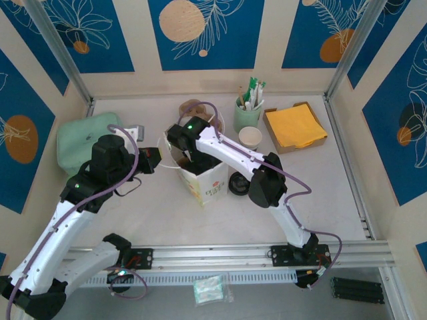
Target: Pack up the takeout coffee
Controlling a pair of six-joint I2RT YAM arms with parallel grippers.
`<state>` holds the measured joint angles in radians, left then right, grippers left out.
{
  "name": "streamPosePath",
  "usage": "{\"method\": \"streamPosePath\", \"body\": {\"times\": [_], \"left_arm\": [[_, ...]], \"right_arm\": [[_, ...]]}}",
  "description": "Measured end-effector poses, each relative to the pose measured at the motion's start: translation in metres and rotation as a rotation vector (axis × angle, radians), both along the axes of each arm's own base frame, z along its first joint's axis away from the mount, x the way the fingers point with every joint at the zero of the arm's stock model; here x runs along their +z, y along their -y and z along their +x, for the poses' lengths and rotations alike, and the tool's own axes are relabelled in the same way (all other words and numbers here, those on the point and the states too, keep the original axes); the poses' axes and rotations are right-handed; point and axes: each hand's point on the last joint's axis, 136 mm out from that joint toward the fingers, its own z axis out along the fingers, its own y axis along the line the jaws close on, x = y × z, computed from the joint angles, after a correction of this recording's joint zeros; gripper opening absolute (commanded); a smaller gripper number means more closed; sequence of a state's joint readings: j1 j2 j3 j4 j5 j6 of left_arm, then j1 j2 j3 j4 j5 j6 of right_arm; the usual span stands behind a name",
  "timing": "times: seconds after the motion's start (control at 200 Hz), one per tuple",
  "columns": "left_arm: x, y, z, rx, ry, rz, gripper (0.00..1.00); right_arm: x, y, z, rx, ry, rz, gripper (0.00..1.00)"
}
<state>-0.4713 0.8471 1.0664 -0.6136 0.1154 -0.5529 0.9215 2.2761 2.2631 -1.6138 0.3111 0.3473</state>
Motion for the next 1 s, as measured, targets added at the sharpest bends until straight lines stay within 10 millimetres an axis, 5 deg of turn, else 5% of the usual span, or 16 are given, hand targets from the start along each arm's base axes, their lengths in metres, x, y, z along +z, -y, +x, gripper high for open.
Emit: {"method": "streamPosePath", "body": {"times": [0.995], "left_arm": [[0.0000,0.0000,0.0000,0.000,0.000,0.000,0.00]], "right_arm": [[-0.0087,0.0024,-0.0018,-0.001,-0.011,-0.016,0.67]]}}
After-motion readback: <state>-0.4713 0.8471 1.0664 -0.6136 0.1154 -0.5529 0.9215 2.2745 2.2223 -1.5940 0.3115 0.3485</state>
